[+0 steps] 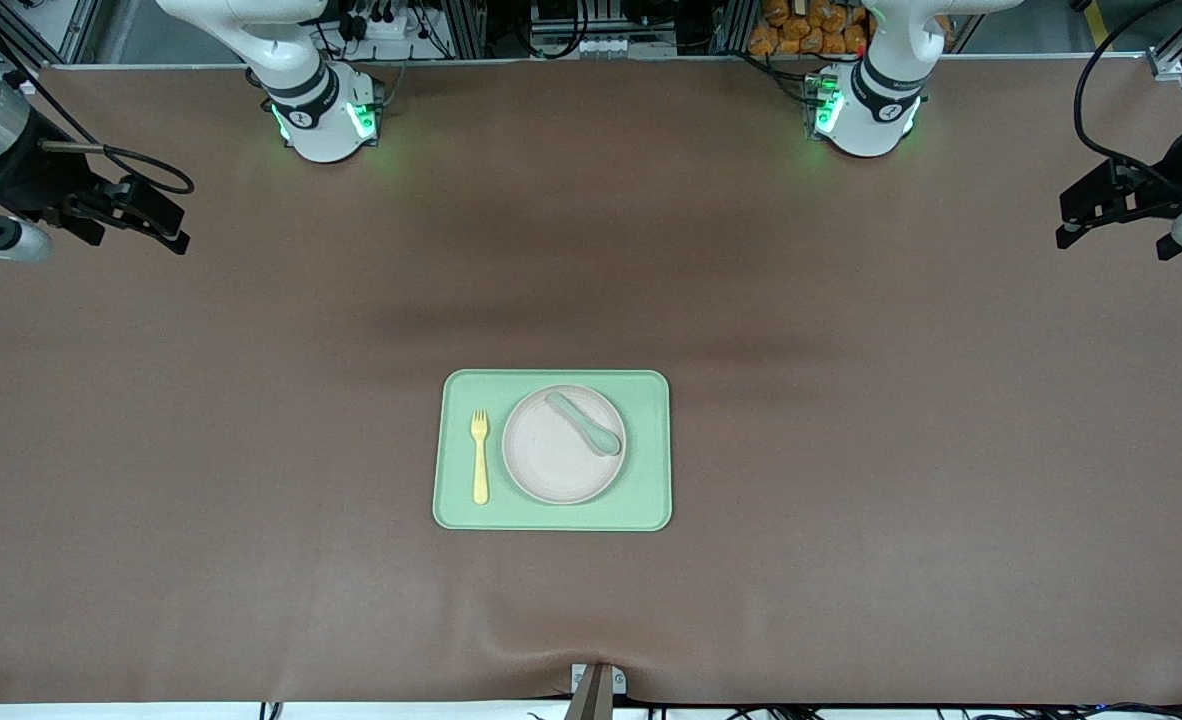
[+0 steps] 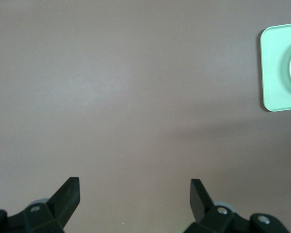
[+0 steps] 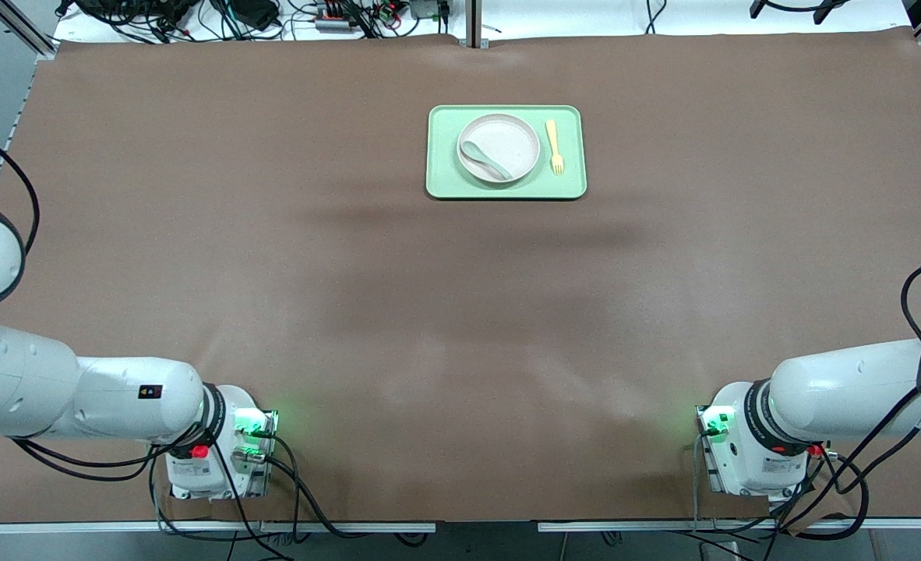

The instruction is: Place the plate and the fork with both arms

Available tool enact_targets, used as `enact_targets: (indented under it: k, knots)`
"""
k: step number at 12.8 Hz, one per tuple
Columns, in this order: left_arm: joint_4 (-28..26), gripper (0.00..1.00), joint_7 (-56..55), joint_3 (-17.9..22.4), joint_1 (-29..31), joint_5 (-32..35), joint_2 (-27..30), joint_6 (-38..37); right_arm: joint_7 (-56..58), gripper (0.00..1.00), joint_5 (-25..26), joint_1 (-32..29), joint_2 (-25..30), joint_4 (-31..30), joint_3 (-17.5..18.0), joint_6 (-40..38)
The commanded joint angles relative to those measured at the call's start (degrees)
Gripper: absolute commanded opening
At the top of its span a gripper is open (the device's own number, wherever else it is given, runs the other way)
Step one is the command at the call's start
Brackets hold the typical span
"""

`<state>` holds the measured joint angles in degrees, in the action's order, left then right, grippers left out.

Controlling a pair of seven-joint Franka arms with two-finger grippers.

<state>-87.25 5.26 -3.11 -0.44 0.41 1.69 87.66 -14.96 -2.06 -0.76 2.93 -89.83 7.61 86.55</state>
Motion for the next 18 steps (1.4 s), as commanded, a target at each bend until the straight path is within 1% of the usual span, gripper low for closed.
enact_targets:
  k: [1, 5, 8, 10, 18]
  knots:
    - [0.1, 1.00, 1.2, 0.0, 0.3, -0.9, 0.3, 0.1, 3.5, 1.00, 0.4, -1.2, 1.1, -1.2, -0.3, 0.2]
    - [0.2, 1.00, 1.1, 0.0, 0.4, -0.9, 0.3, 0.1, 5.0, 1.00, 0.8, -1.3, 0.6, -0.8, -0.5, 1.9]
    - [0.2, 1.00, 0.8, 0.0, 0.4, -0.9, 0.3, 0.1, 5.2, 1.00, 0.8, -1.3, 0.6, -0.9, -1.6, 1.6]
    - [0.2, 1.00, -2.6, -0.1, 0.0, -0.9, 0.4, 0.0, 7.0, 1.00, 0.7, -1.3, 0.7, -1.0, -1.8, 1.6]
    - [0.1, 1.00, -3.1, 0.0, 0.4, -0.9, 0.5, -0.8, 6.9, 1.00, 0.8, -1.3, 0.8, -1.0, -1.8, 1.2]
